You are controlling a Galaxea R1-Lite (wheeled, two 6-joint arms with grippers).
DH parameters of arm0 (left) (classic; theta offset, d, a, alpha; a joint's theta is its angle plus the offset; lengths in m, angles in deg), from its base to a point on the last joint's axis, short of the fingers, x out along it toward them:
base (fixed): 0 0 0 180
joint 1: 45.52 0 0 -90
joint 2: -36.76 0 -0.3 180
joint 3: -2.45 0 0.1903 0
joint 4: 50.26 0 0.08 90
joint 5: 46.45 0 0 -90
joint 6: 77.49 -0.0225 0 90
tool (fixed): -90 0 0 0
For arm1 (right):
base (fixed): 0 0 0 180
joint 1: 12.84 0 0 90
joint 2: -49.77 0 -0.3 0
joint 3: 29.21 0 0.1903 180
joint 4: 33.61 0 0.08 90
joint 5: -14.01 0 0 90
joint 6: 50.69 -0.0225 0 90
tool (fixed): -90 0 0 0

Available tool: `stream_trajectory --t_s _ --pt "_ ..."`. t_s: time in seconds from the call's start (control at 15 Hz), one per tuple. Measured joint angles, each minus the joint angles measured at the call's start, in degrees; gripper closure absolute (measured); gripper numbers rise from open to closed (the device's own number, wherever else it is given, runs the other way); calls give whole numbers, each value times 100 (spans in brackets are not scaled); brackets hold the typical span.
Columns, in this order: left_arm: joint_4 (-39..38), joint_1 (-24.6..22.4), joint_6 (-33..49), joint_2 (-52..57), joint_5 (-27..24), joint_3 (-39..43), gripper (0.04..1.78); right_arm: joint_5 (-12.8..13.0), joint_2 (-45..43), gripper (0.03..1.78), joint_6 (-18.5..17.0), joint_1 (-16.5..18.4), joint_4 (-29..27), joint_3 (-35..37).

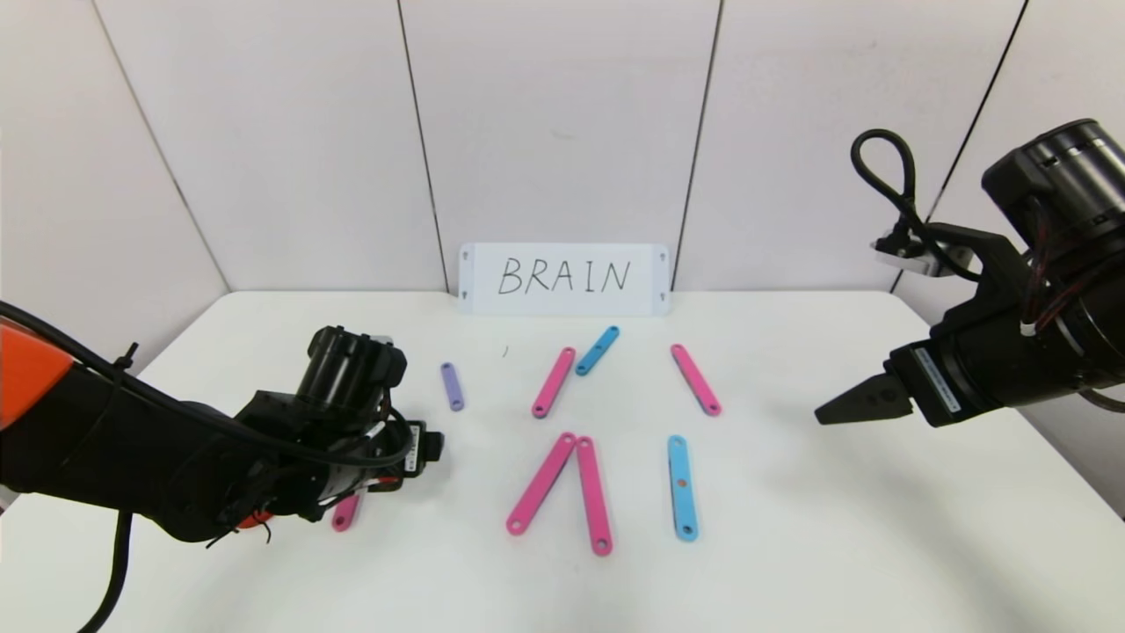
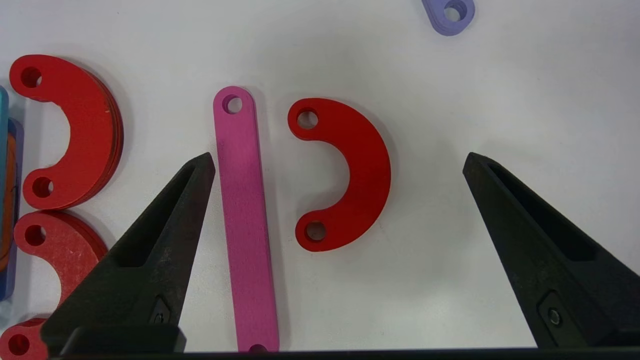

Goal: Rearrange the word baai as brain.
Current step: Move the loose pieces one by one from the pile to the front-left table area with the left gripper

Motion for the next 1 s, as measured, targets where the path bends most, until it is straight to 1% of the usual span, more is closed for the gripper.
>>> stream_trajectory --t_s 0.47,1.0 --pt "-24 -85 17 -74 -22 57 8 7 5 7 2 1 0 0" --pt "-289 -63 22 -391 -57 118 8 13 5 7 0 9 1 -17"
